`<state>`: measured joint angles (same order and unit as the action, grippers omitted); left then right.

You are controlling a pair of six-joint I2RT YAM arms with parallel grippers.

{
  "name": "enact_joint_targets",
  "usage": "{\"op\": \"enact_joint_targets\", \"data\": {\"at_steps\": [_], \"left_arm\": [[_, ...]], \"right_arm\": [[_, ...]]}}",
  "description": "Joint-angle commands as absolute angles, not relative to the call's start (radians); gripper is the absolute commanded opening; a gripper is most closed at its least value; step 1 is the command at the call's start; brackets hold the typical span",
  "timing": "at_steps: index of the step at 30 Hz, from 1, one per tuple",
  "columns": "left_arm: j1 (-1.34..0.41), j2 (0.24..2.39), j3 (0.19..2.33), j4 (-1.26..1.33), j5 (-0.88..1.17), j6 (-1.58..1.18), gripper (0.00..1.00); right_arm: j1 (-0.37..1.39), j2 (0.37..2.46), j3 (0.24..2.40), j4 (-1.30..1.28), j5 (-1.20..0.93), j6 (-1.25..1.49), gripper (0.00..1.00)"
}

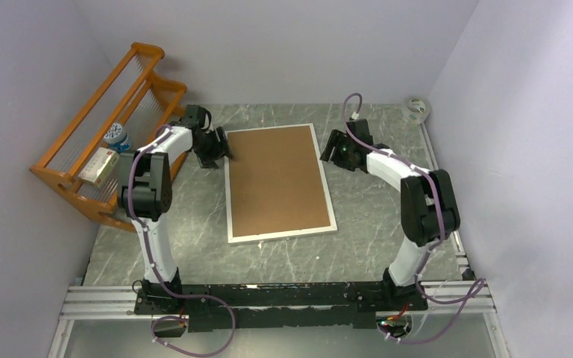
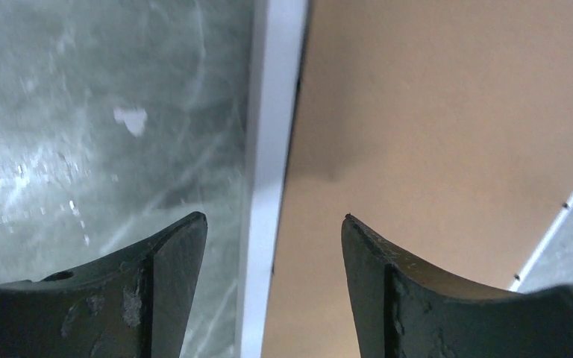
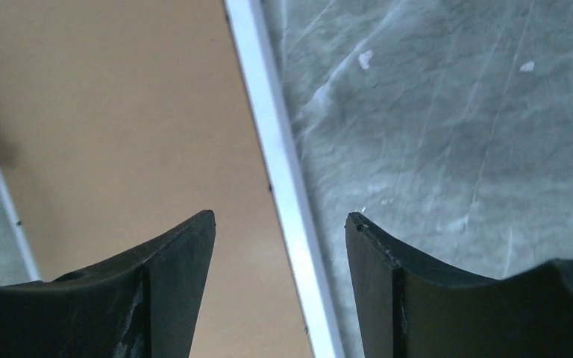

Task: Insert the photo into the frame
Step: Adjust the photo frame at the center of the board.

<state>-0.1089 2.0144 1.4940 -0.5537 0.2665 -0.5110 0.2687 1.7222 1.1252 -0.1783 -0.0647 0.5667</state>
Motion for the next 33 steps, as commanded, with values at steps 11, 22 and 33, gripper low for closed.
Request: {"op": "enact_joint_targets", "data": {"at_steps": [11, 22, 33], "left_arm": [[-0.095, 2.246, 1.708, -0.515, 0.411, -0.434, 0.71], [-0.144, 2.332, 1.774, -0.445, 0.677, -0.417, 0.67], [-0.283, 2.352, 1.770, -0.426, 0.626, -0.399, 0.68]], "right_arm": [[0.226, 1.934, 1.241, -0.140, -0.395, 0.563, 0.71], [0.230, 1.807, 1.003, -0.007, -0.586, 0.658, 0.70], [0.313, 1.489, 0.566, 0.113, -0.616, 0.741, 0.70]]}}
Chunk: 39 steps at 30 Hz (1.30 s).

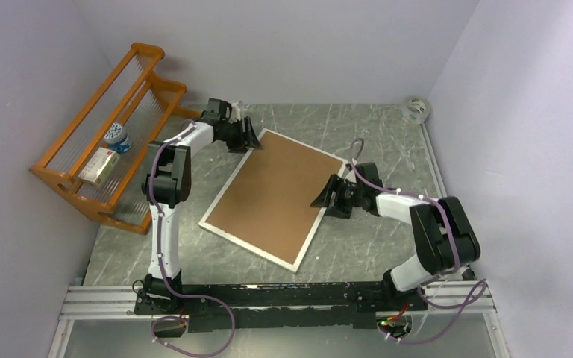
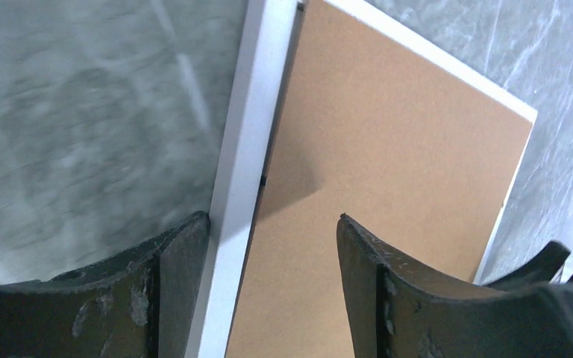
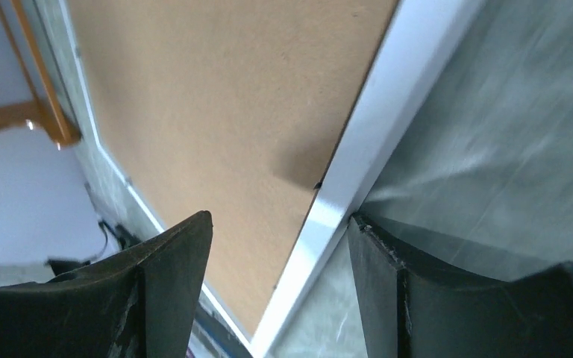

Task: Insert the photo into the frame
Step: Adjust the photo frame at the center of the board.

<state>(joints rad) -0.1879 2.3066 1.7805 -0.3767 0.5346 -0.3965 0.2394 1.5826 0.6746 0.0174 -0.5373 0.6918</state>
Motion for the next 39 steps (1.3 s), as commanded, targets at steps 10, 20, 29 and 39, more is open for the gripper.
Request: {"op": "enact_joint_targets", "data": {"at_steps": [10, 20, 29, 39], "left_arm": [[-0.227, 2.247, 1.829, -0.552, 0.349, -0.318, 0.70], [-0.178, 1.948, 1.639, -0.688, 0.143, -0.311, 0.73], [-0.160, 1.644, 1.269, -0.778, 0.003, -0.513, 0.73], [-0.152, 1.459, 0.955, -0.611, 0.150, -0.606, 0.74]], "right_arm": [[0.314, 1.098, 0.543, -0.226, -0.270, 0.720, 0.72], [0.266, 1.235, 0.901, -0.314, -0.045, 0.524, 0.74], [0.223, 1.709, 1.295, -0.432, -0.146, 0.334, 0.71], [0.222, 1.932, 1.443, -0.421, -0.263, 0.277, 0.69]]}}
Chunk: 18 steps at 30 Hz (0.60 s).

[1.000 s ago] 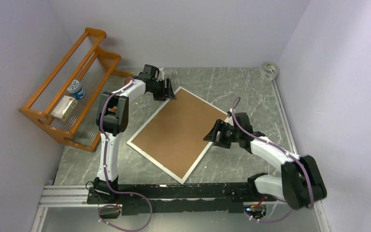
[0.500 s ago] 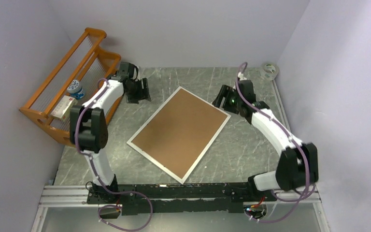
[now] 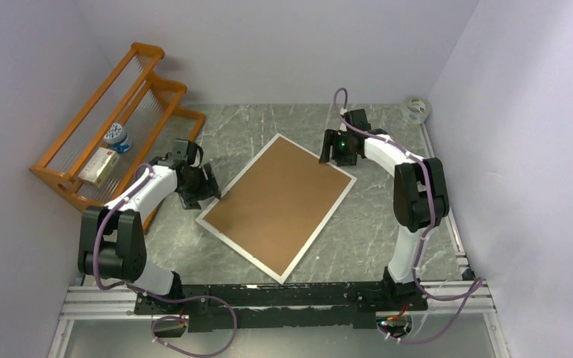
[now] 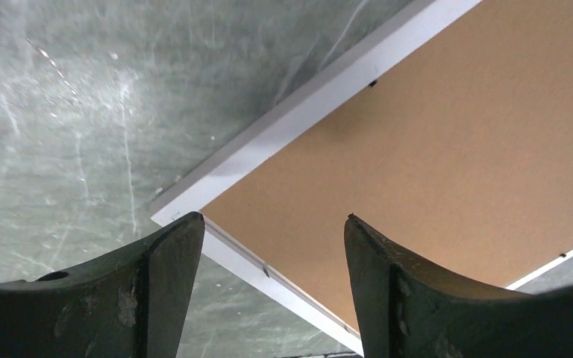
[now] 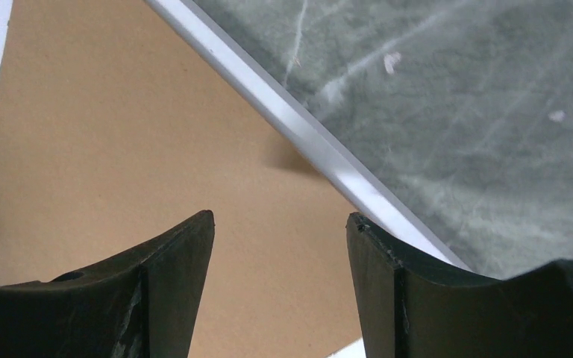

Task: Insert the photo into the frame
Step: Adjust the photo frame at the center of the board.

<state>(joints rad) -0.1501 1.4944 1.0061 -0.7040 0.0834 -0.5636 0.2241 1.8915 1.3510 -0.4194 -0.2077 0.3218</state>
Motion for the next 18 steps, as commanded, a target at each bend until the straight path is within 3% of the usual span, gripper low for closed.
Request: {"op": "enact_joint_targets", "data": {"at_steps": [1, 18], "left_arm": [[-0.152, 1.462, 0.940, -0.598, 0.160, -0.600, 0.74], [-0.152, 1.558, 0.821, -0.436, 0.249, -0.604, 0.75]], "right_arm": [[0.222, 1.948, 1.449, -0.424, -0.268, 0.278, 0.68], [0.222, 2.021, 1.439, -0.382, -0.249, 0.276, 0.68]]}}
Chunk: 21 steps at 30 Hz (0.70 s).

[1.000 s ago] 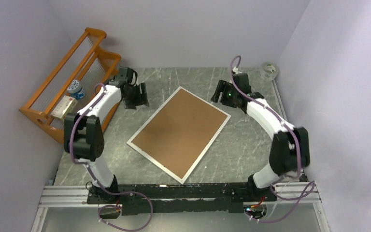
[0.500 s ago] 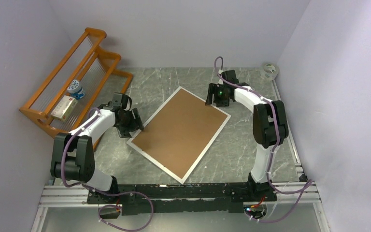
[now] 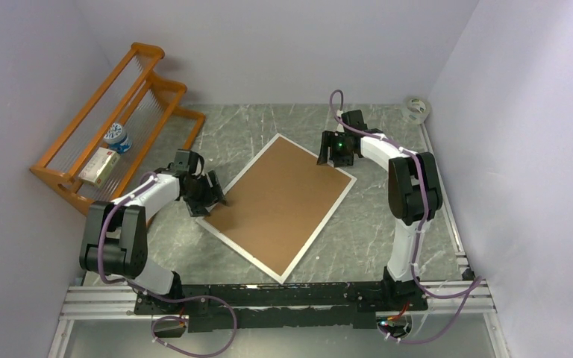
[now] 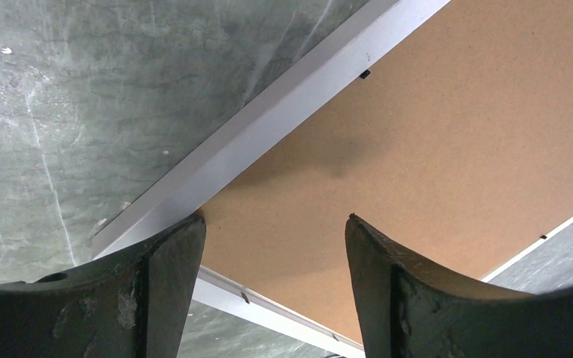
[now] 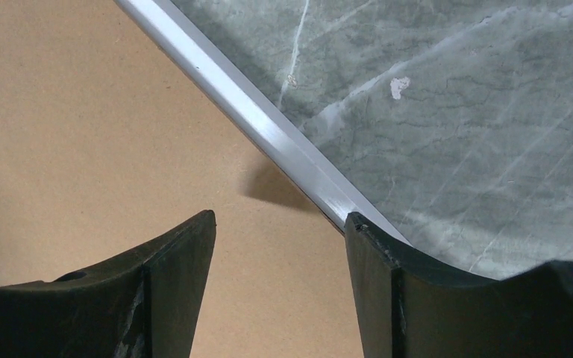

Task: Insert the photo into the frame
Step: Adjust the photo frame at the center of the board.

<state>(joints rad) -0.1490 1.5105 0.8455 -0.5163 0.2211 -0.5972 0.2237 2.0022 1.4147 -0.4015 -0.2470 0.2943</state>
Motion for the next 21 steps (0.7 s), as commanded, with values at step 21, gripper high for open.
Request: {"op": "enact_joint_targets", "data": {"at_steps": [21], "left_arm": [[-0.152, 1.646, 0.868, -0.404, 0.346, -0.572, 0.78]], "right_arm": [[0.227, 1.916, 1.258, -0.355, -0.522, 0.284, 0.67]]}}
